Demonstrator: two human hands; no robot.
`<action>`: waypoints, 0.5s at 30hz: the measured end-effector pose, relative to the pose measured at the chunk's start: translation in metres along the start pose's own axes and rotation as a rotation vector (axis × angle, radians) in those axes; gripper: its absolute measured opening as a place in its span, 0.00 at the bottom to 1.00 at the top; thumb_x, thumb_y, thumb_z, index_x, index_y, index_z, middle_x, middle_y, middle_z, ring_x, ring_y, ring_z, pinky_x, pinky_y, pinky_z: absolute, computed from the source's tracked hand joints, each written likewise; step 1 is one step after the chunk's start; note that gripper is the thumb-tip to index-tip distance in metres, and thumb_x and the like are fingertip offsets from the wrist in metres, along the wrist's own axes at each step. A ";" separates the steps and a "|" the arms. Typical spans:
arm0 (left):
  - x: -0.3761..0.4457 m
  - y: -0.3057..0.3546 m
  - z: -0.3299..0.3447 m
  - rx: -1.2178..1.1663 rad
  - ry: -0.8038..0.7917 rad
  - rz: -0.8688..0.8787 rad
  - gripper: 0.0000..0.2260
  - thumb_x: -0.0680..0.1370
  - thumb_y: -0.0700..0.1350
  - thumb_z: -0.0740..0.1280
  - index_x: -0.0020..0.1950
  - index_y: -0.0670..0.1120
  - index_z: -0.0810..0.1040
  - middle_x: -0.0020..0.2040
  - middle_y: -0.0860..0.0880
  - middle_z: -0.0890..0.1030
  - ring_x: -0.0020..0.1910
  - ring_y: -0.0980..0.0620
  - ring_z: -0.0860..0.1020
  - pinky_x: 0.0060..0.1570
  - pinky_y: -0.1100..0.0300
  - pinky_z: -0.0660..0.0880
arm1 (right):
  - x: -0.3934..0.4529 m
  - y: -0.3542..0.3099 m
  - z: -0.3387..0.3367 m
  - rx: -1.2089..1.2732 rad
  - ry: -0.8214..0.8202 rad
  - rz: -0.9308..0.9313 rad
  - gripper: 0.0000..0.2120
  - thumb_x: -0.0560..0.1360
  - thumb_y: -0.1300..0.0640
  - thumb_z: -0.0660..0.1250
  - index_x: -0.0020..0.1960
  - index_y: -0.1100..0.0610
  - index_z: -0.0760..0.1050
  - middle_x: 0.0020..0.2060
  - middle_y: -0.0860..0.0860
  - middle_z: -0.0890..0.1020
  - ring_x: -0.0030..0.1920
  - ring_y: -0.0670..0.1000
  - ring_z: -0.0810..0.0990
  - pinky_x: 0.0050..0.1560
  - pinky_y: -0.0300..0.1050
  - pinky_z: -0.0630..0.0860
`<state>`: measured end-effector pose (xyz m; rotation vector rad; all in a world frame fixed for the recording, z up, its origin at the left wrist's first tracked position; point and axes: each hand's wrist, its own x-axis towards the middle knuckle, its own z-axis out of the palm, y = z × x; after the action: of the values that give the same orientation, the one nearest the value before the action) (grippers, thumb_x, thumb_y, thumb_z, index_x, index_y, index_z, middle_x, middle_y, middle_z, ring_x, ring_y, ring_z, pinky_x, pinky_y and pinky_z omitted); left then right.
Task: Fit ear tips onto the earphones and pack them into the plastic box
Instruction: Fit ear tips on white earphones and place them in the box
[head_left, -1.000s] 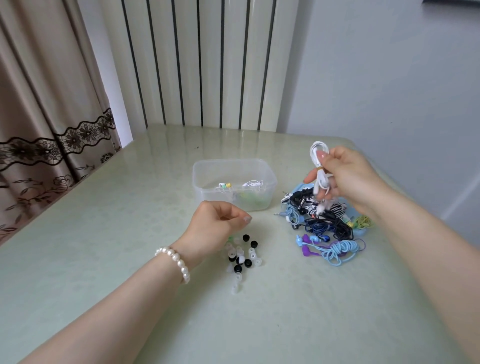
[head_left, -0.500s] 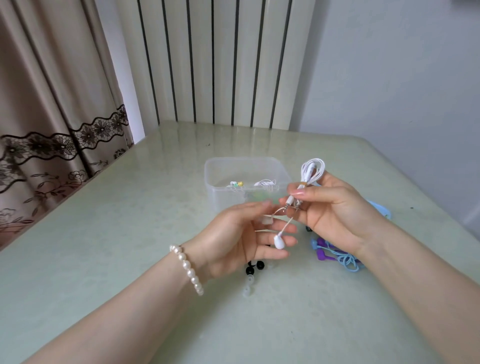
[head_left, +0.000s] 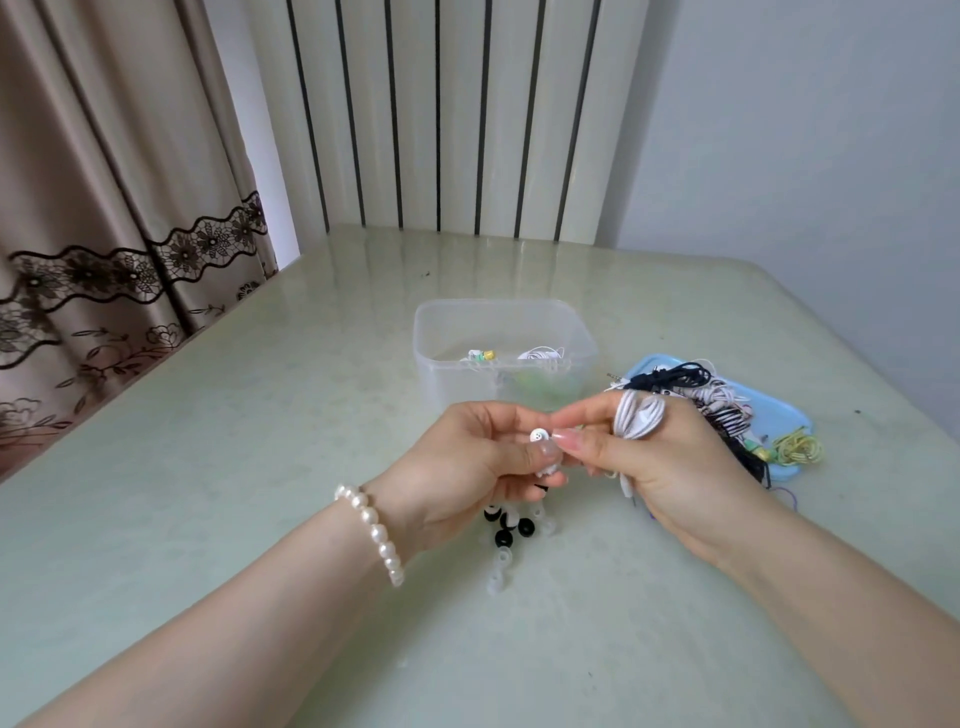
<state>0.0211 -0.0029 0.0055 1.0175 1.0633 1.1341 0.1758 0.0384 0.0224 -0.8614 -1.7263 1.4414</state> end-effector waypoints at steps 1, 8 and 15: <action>0.000 -0.001 0.001 0.003 -0.002 -0.011 0.07 0.74 0.31 0.64 0.49 0.36 0.78 0.35 0.46 0.81 0.32 0.55 0.79 0.31 0.67 0.75 | -0.002 0.000 0.001 -0.056 -0.007 -0.028 0.09 0.63 0.61 0.72 0.43 0.60 0.81 0.28 0.48 0.79 0.28 0.42 0.73 0.31 0.31 0.70; -0.003 0.006 0.002 -0.071 -0.086 -0.073 0.14 0.75 0.30 0.59 0.53 0.40 0.81 0.43 0.45 0.81 0.41 0.53 0.77 0.39 0.65 0.74 | 0.000 0.006 -0.002 -0.240 0.047 -0.158 0.06 0.68 0.66 0.71 0.44 0.60 0.83 0.36 0.54 0.80 0.26 0.41 0.72 0.30 0.31 0.69; -0.005 0.011 0.000 0.033 0.001 -0.032 0.13 0.75 0.31 0.62 0.58 0.39 0.75 0.41 0.46 0.81 0.39 0.53 0.79 0.39 0.65 0.77 | 0.002 0.010 0.001 -0.260 0.127 -0.159 0.00 0.69 0.64 0.71 0.39 0.60 0.80 0.22 0.45 0.75 0.21 0.44 0.66 0.24 0.32 0.65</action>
<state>0.0189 -0.0059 0.0164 1.0229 1.0987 1.0939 0.1744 0.0413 0.0123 -0.9072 -1.8650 1.0514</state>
